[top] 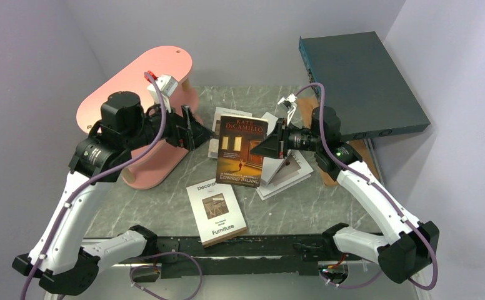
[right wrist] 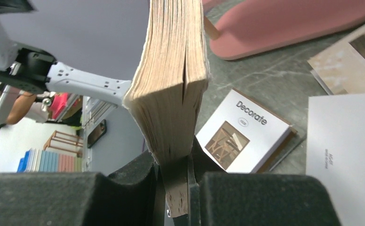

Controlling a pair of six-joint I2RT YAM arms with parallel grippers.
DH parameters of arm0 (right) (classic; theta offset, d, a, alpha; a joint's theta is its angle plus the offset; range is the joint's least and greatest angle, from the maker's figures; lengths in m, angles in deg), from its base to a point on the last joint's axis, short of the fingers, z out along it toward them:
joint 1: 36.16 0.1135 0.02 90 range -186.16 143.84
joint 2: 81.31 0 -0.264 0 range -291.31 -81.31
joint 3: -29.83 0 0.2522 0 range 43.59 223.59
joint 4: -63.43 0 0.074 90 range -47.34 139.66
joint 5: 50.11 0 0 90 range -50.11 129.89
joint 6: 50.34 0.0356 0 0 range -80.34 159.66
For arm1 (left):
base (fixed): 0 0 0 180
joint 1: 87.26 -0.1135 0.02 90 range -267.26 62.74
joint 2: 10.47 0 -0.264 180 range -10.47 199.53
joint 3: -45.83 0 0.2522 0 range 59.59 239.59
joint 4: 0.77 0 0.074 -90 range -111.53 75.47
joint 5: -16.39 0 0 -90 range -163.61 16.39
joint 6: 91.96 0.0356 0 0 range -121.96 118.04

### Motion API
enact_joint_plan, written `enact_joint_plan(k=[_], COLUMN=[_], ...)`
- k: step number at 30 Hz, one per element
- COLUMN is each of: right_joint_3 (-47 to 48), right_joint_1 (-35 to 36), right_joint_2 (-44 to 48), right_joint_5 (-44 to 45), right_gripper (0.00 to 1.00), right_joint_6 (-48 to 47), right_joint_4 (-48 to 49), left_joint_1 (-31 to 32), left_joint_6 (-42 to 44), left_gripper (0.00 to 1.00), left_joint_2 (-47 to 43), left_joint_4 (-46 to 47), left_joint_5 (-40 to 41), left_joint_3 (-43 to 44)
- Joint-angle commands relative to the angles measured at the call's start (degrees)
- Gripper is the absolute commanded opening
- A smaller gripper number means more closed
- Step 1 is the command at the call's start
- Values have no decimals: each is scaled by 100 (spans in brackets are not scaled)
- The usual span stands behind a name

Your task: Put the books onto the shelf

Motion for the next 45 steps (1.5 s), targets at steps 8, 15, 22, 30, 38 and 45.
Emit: enact_joint_plan(k=[8,15,22,30,38,45], right_joint_3=[-113,80,83,21,41,115], right_joint_1=[8,204,201,201,206,207], right_joint_2=[-52,-232,-295,-415,-432,-434], right_joint_5=[-1324,-1339,-1216,-1146,-1104,-1395], right_gripper=[0,0,0,0,0,0], right_joint_6=[507,105,51,239,240,320], right_joint_4=[1552,1049,925,1039,1113,1393], left_joint_1=[-146,-145,-151,-118,-66,-67], left_joint_6=[-8,-237,-363,-359,106,470], left_gripper=[99,95,76,1,49,84], left_joint_2=[212,561,796,955,867,1209], left_joint_4=[1004,1566,1815,1848,1286,711], left_joint_5=[-1628,-2352,-2685,-2872,-2782,-2813], left_joint_3=[-550,-647,-714,-749,-537,-294])
